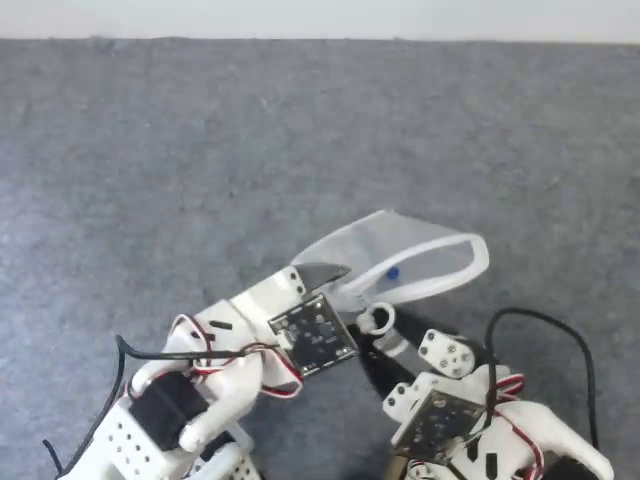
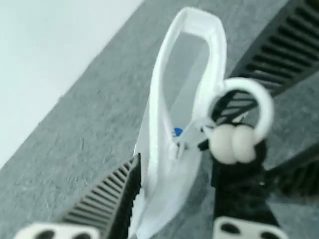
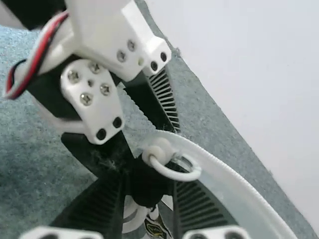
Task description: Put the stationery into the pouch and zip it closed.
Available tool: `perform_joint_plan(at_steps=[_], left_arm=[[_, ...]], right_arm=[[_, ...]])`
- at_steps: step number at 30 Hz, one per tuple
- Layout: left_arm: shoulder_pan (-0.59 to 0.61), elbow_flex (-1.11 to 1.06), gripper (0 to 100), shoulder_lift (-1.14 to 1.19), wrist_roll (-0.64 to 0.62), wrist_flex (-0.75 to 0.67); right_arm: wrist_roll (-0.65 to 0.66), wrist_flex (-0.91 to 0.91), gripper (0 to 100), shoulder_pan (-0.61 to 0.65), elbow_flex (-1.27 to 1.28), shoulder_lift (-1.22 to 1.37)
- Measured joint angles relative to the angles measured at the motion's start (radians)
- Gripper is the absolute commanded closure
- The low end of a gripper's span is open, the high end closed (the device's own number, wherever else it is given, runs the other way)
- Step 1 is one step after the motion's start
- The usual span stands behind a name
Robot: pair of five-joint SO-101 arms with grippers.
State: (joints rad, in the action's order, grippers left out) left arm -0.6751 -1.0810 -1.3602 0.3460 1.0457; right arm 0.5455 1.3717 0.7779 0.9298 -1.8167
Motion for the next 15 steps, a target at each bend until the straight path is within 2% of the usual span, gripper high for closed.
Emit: perform_joint_plan(at_steps=[7,11,15], left_arm=[[-0.035,-0.083,89,-0.003,-0.058,-0.130],[-0.041,-0.086,95,-0.002,-0.066,-0.137],[-0.041,-0.086,99,-0.002,-0.069,-0.137]], right_arm=[[0.023,0.000,99.1,-0.032,-0.002,-0.002],[0.023,0.000,99.1,-0.043,-0.002,-0.002],[0.023,-0.011,99.1,-0.114,-0.002,-0.002]])
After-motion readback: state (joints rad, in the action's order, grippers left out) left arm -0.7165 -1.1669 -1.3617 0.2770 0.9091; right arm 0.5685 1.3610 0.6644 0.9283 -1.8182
